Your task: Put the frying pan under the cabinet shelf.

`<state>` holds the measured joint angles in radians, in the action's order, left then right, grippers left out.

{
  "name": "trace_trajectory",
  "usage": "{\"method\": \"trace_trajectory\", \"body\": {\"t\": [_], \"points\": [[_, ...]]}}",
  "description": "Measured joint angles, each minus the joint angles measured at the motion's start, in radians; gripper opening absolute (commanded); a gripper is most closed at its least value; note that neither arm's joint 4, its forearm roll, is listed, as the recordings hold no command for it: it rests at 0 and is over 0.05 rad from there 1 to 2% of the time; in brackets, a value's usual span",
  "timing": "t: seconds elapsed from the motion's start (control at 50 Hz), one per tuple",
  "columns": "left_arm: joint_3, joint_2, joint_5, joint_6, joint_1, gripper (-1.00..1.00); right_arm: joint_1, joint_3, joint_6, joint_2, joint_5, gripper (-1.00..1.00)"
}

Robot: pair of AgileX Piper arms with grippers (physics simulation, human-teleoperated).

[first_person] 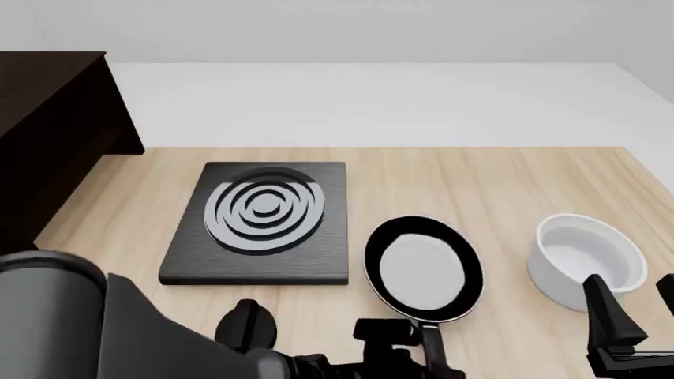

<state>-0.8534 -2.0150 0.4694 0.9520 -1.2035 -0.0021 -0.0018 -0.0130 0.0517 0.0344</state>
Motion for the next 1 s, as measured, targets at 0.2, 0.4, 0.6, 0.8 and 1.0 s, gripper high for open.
{"method": "trace_trajectory", "body": {"t": [0.2,0.4,0.6,0.8,1.0], "points": [[0.017,0.021,-0.005,-0.002,0.030,-1.00,0.000,0.000,0.000,0.000,0.000,1.00],[0.054,0.111,-0.034,-0.010,0.065,-1.00,0.000,0.000,0.000,0.000,0.000,1.00],[0.096,0.239,-0.089,-0.018,0.086,-1.00,0.000,0.000,0.000,0.000,0.000,1.00],[0.122,0.372,-0.170,-0.034,0.104,-1.00,0.000,0.000,0.000,0.000,0.000,1.00],[0.121,0.520,-0.272,-0.056,0.126,-1.00,0.000,0.000,0.000,0.000,0.000,1.00]]}}
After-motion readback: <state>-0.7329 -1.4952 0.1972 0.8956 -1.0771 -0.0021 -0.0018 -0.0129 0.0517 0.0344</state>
